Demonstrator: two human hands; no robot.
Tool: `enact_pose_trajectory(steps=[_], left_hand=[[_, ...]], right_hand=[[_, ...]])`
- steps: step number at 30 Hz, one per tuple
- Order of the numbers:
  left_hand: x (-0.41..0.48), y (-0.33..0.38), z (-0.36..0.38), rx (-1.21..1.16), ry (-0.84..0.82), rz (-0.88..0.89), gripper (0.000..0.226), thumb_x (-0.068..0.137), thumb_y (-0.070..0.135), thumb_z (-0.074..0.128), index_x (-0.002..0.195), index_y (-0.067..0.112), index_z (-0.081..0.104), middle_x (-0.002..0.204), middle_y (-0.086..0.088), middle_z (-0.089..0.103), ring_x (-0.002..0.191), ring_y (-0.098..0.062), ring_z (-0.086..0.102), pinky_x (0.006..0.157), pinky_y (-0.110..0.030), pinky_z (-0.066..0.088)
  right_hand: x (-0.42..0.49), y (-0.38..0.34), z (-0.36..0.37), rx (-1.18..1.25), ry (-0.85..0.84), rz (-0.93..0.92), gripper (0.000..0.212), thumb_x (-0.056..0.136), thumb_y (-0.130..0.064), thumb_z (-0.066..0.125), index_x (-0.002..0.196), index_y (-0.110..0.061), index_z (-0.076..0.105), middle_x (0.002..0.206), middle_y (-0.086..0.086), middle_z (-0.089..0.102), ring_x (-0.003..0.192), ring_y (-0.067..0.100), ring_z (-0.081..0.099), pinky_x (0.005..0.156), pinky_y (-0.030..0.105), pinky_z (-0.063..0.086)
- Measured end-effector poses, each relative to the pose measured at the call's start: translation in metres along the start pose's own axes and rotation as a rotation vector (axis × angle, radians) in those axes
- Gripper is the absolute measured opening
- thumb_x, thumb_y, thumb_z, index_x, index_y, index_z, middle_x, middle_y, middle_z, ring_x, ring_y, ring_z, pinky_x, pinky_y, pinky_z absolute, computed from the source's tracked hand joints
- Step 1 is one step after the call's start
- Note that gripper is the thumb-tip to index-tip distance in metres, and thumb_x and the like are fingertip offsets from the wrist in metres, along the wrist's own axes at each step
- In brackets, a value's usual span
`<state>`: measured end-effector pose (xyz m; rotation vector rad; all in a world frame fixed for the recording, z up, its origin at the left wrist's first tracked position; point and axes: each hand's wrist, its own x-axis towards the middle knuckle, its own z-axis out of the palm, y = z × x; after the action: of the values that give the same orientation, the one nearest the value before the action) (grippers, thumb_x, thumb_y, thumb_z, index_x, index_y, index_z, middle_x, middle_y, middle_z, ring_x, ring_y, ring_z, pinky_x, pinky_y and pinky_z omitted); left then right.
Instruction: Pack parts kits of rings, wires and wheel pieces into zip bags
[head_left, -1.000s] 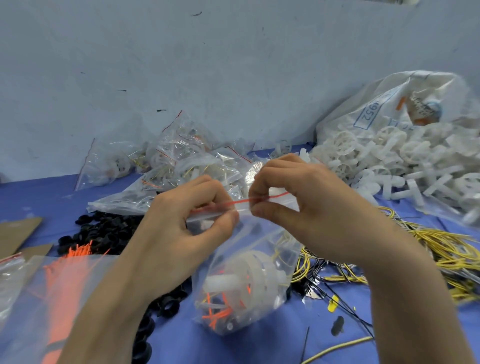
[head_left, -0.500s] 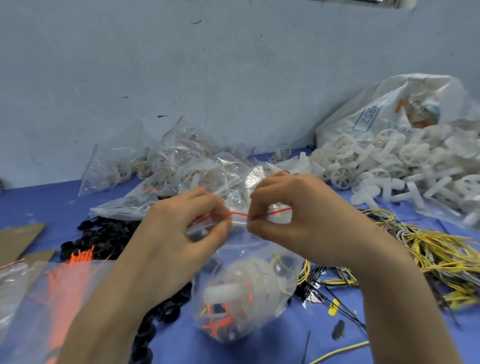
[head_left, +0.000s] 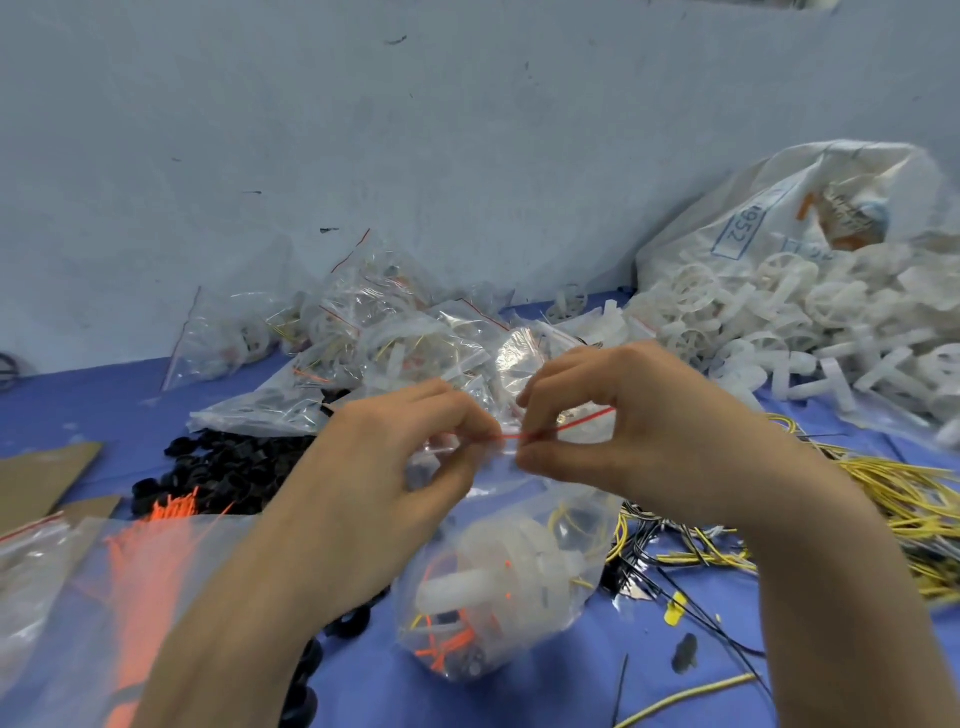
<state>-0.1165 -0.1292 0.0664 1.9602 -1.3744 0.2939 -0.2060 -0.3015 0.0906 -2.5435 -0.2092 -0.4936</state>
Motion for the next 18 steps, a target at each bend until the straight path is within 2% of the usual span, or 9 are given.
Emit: enact_pose_trajectory(steps=[3, 7, 10, 12, 15, 18], left_hand=[[-0.002, 0.000, -0.003, 0.001, -0.045, -0.008, 0.011, 0.078, 0.029, 0.061, 0.082, 0.024, 0.069, 0.081, 0.016, 0.064, 0.079, -0.004, 0.062, 0.075, -0.023, 0.048], [-0.003, -0.004, -0.008, 0.006, -0.027, -0.014, 0.009, 0.079, 0.030, 0.062, 0.075, 0.024, 0.066, 0.077, 0.016, 0.063, 0.077, -0.002, 0.060, 0.068, -0.010, 0.041], [-0.001, -0.001, -0.006, 0.000, -0.013, -0.017, 0.009, 0.080, 0.031, 0.061, 0.073, 0.025, 0.062, 0.077, 0.014, 0.062, 0.076, -0.004, 0.059, 0.067, -0.011, 0.040], [-0.001, -0.003, -0.005, -0.006, -0.002, -0.032, 0.012, 0.079, 0.034, 0.061, 0.072, 0.024, 0.060, 0.077, 0.013, 0.062, 0.074, -0.005, 0.057, 0.065, -0.011, 0.040], [-0.005, -0.014, -0.011, -0.056, 0.021, -0.084, 0.026, 0.076, 0.049, 0.062, 0.069, 0.024, 0.057, 0.066, 0.009, 0.058, 0.060, -0.007, 0.051, 0.056, -0.013, 0.036], [-0.012, -0.026, -0.022, -0.073, 0.045, -0.108, 0.040, 0.071, 0.064, 0.055, 0.067, 0.024, 0.055, 0.054, 0.008, 0.049, 0.050, -0.005, 0.041, 0.048, -0.014, 0.029]], right_hand=[[0.006, -0.003, 0.011, -0.008, -0.034, 0.013, 0.012, 0.078, -0.023, 0.074, 0.068, -0.028, 0.068, 0.070, -0.010, 0.063, 0.074, 0.004, 0.057, 0.076, 0.024, 0.044], [0.003, 0.004, 0.005, 0.094, -0.064, 0.045, 0.018, 0.078, -0.027, 0.074, 0.063, -0.021, 0.064, 0.066, -0.006, 0.062, 0.068, 0.004, 0.055, 0.070, 0.021, 0.041], [0.002, 0.007, 0.003, 0.209, -0.050, -0.031, 0.029, 0.079, -0.011, 0.071, 0.058, -0.004, 0.053, 0.064, 0.009, 0.050, 0.064, 0.021, 0.045, 0.063, 0.029, 0.035], [0.004, 0.008, 0.007, 0.240, -0.012, -0.063, 0.034, 0.076, -0.008, 0.069, 0.054, -0.003, 0.043, 0.060, 0.011, 0.039, 0.060, 0.018, 0.036, 0.058, 0.026, 0.030], [0.006, 0.013, 0.007, 0.226, -0.004, -0.042, 0.042, 0.078, -0.023, 0.071, 0.054, -0.006, 0.040, 0.057, 0.005, 0.029, 0.056, 0.009, 0.028, 0.051, 0.023, 0.024], [0.002, 0.019, 0.003, 0.314, 0.005, -0.005, 0.047, 0.077, -0.029, 0.070, 0.053, -0.005, 0.038, 0.057, -0.002, 0.023, 0.055, 0.009, 0.024, 0.049, 0.019, 0.020]])
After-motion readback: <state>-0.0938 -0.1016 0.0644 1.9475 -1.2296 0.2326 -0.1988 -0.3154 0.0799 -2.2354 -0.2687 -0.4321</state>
